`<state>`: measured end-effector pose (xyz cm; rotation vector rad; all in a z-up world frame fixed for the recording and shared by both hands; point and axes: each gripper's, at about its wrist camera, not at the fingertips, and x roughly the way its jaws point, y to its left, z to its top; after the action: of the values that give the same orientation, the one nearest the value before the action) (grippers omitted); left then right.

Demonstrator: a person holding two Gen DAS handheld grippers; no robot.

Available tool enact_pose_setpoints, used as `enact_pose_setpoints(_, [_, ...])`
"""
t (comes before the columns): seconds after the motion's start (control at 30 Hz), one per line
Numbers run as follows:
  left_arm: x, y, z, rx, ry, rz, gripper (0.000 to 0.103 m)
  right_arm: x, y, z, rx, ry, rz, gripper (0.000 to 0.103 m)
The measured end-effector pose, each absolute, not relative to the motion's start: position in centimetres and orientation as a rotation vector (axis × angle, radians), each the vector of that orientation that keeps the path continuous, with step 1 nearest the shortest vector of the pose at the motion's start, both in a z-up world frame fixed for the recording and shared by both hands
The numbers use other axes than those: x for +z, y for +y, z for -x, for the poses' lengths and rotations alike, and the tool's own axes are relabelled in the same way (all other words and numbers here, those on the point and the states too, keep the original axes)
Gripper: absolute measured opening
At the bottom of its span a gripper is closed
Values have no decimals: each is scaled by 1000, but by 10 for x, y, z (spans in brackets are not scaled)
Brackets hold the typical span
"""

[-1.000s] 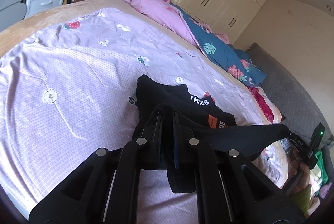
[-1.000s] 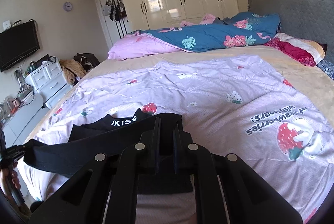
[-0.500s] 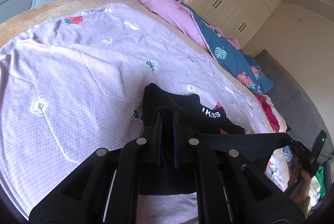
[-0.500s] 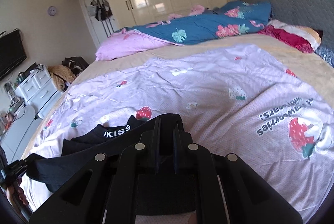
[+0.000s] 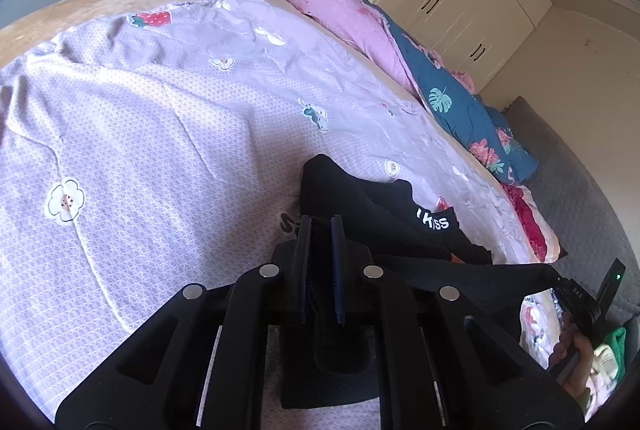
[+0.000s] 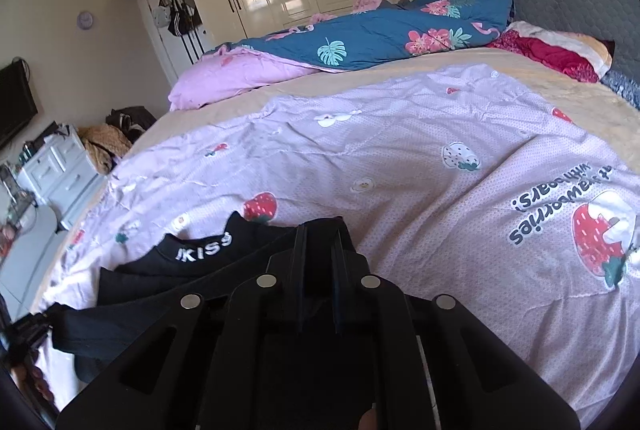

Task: Fold small clothes
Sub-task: 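Lay the hem over the collar area and open the left gripper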

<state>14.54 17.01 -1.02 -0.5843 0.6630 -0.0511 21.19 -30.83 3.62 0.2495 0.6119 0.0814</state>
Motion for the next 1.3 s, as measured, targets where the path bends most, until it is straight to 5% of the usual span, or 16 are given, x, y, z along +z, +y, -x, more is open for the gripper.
enact_pose_setpoints(0.23, [6,175,-128,4,588,526,4,31,-314,-210,44,594,-227,22])
enact_pose_setpoints(0.47, [6,136,-121,-30,635,371,4,37,-302,-197,115,564,-171,22])
enact_pose_setpoints(0.63, [-8,95,-117,-82,718,249,4,33,-288,-194,182,592,-119,7])
enact_pose_setpoints(1.3, [-35,53,-133,-59,800,61,4,-16,-222,-189,325,824,88,7])
